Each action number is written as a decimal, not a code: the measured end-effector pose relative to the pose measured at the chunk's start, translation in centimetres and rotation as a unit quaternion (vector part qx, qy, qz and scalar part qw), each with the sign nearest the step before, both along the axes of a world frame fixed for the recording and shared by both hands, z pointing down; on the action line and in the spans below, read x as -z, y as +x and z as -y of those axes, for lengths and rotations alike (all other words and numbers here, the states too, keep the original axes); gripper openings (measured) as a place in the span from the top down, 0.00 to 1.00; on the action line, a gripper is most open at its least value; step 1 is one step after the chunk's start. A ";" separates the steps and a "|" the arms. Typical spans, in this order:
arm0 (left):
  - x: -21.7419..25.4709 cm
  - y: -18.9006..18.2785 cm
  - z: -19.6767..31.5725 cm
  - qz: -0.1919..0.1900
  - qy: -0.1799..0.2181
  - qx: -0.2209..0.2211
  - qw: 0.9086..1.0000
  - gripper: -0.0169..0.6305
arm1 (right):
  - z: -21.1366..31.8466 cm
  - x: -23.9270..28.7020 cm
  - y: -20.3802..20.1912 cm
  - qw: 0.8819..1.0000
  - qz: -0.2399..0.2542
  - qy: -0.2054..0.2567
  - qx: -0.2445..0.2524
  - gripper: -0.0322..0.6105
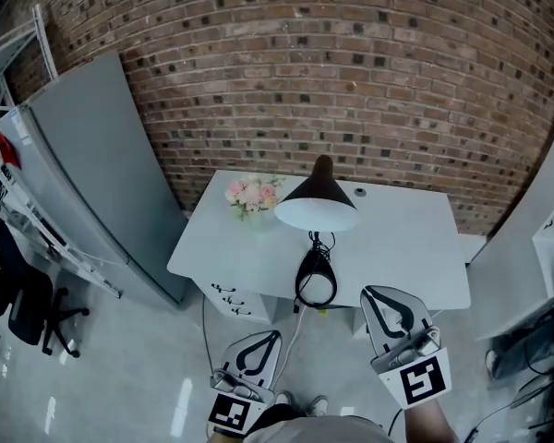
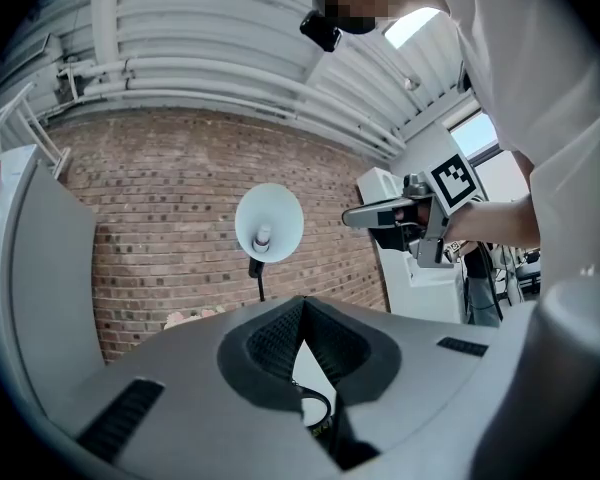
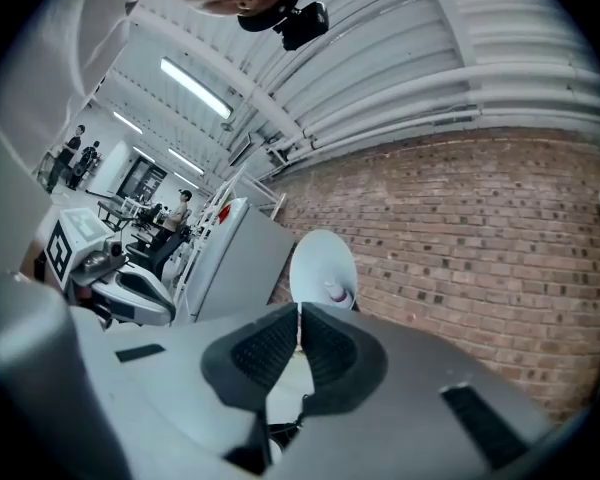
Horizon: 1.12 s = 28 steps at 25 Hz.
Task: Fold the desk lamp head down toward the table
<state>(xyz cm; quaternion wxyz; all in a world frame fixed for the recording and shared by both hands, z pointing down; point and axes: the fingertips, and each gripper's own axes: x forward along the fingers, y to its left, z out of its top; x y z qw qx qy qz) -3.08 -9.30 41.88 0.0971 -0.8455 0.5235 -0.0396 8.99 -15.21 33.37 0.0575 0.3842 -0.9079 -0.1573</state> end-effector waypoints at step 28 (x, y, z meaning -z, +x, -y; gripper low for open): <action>2.2 -2.8 5.0 -0.026 0.017 -0.012 0.999 0.96 | 7.0 5.2 -3.0 0.997 -0.020 0.066 -0.043 0.76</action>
